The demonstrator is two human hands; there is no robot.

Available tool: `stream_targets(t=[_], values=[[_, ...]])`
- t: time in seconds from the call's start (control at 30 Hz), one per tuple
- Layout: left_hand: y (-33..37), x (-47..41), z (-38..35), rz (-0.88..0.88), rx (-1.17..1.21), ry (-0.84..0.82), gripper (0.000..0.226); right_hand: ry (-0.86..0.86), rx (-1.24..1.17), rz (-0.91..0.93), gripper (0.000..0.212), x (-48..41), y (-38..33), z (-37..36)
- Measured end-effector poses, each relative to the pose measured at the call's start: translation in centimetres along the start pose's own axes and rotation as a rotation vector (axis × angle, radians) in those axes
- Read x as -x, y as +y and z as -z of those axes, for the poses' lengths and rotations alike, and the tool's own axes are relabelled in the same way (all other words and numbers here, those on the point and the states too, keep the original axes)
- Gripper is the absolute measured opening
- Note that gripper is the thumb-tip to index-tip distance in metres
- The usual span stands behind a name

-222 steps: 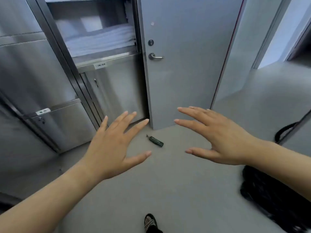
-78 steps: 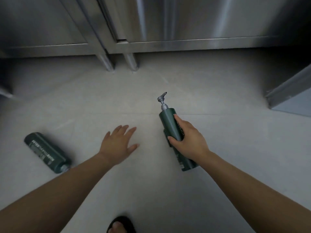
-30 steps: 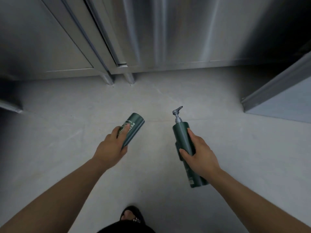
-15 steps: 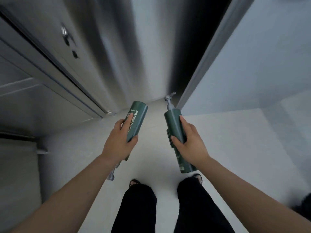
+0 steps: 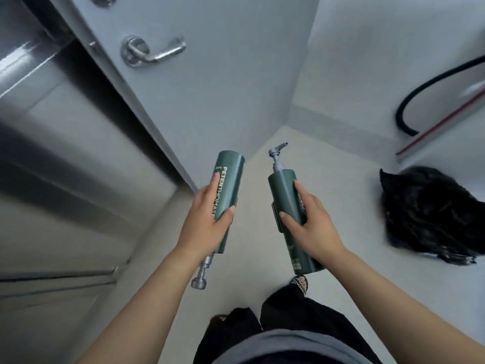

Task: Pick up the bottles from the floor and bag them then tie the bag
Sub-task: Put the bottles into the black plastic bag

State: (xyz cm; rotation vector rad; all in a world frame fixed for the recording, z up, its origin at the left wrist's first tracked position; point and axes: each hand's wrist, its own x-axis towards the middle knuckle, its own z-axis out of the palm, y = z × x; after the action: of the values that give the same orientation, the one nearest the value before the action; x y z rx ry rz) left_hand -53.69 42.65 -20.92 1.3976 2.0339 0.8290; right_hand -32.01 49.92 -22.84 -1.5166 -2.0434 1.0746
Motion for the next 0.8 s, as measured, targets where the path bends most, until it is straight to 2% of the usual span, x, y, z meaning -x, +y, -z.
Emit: stream_targets(t=[0.23,0.37,0.53,0.8], values=[[11.9,-7.2,-11.3,-0.126,0.038,-0.194,0.072,0.231,-0.010,-0.140,0.074,-0.8,9.2,12.4],[16.6,-9.8,-16.7,-0.218,0.022,-0.318,0.073,0.358,-0.039,-0.282,0.074,-0.4,14.0,16.9],[19.8,-14.7,-20.9,-0.334,-0.062,-0.443,0.074,0.471,-0.095,-0.420,0.074,-0.9,17.5,18.9],[25.1,-24.9,-25.9,-0.518,-0.091,-0.624,0.073,0.693,-0.113,-0.561,0.074,-5.9,18.8,21.5]])
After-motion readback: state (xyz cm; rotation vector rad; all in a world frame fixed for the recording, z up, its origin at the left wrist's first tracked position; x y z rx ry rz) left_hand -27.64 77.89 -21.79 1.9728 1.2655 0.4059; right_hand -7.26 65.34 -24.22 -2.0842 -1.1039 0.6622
